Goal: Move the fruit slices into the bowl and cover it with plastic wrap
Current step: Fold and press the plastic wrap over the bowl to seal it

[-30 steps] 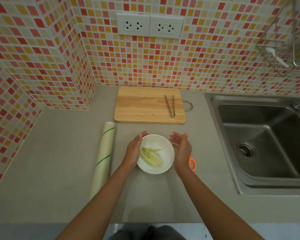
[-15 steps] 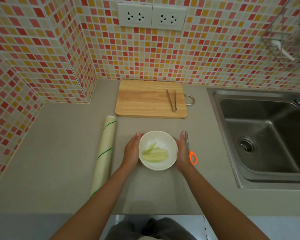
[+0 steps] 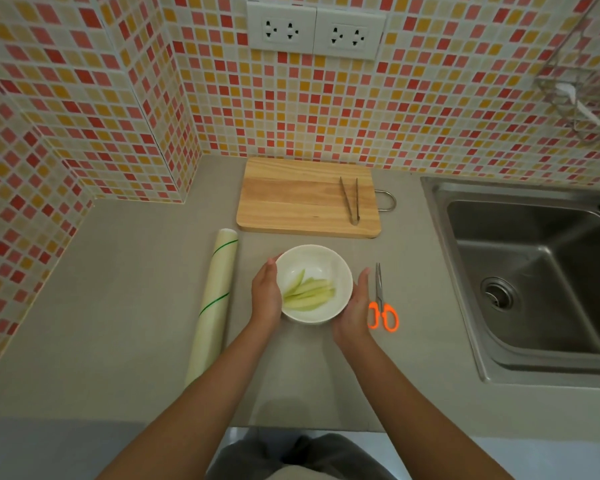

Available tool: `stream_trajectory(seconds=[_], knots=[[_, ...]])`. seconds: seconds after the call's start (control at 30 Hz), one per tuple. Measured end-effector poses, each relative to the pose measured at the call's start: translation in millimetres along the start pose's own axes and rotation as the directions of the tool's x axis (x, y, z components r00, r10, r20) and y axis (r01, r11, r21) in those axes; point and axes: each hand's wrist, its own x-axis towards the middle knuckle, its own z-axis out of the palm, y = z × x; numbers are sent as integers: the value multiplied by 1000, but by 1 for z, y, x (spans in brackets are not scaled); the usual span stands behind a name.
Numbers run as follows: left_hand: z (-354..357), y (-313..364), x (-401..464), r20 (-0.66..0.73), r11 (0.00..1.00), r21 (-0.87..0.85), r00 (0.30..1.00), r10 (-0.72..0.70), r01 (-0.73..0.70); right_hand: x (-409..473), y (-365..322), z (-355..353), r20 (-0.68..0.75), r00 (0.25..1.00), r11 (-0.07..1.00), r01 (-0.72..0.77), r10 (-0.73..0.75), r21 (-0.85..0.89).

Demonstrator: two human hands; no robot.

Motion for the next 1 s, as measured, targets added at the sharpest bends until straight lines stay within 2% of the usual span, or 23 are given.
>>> stream_trajectory(seconds=[0.23, 0.4, 0.5, 0.63, 0.8, 1.0], knots=[[-4, 6, 4, -99, 998, -52, 995, -29, 24, 13, -8, 18, 124, 992, 1000, 11, -9, -16], [4, 16, 9, -154, 998, -50, 987, 40, -48, 17, -12, 30, 32, 992, 988, 127, -124, -85], [12, 15, 9, -145, 997, -60, 989, 40, -49, 21, -12, 27, 21, 985, 978, 172, -170, -122], [14, 15, 9, -77, 998, -57, 997, 23, -27, 32, -18, 25, 50, 989, 976, 144, -138, -165], [2, 11, 5, -8, 998, 47, 999, 49, -49, 40, -22, 24, 88, 991, 956, 123, -102, -268], [-9, 4, 1, -6, 977, 171, 992, 129, -126, 54, -23, 17, 73, 995, 948, 87, -68, -306]])
